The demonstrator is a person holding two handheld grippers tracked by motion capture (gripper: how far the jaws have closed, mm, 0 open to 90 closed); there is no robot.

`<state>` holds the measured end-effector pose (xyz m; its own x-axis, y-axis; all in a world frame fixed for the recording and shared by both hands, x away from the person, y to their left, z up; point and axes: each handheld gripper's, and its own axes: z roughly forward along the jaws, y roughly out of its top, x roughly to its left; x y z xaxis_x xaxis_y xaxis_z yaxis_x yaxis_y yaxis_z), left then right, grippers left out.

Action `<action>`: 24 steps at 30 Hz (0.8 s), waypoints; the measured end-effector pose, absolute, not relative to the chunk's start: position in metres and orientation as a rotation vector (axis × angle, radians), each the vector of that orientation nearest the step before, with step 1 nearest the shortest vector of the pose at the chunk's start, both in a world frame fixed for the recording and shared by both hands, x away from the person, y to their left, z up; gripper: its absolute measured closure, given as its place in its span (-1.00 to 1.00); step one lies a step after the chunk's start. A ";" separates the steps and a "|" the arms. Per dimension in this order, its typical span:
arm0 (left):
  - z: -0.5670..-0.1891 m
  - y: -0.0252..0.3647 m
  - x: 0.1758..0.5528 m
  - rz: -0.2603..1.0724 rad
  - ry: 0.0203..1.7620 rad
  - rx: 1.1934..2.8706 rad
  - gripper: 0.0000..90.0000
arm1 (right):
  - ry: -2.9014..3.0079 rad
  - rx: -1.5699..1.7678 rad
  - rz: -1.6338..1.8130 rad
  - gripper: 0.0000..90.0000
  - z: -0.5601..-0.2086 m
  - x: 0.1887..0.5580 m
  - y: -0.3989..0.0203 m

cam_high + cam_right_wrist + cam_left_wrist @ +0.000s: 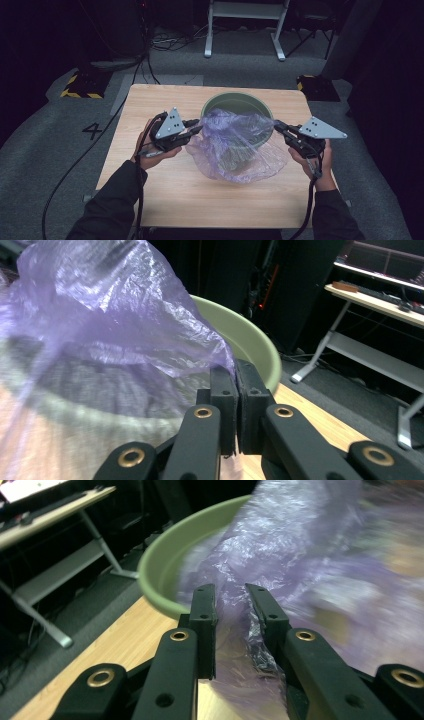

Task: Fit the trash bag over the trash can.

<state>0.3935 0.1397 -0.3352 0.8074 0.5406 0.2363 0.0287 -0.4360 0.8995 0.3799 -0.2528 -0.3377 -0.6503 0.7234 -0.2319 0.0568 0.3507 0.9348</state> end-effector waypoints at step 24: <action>-0.379 0.125 0.504 0.540 0.771 1.858 0.84 | 1.984 1.002 1.248 0.95 -0.371 0.459 -0.268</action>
<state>0.5040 0.1253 -0.3794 0.6960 0.7177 0.0219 0.2660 -0.2861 0.9205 0.4592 -0.2681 -0.3709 -0.5467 0.8333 -0.0826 0.2864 0.2787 0.9167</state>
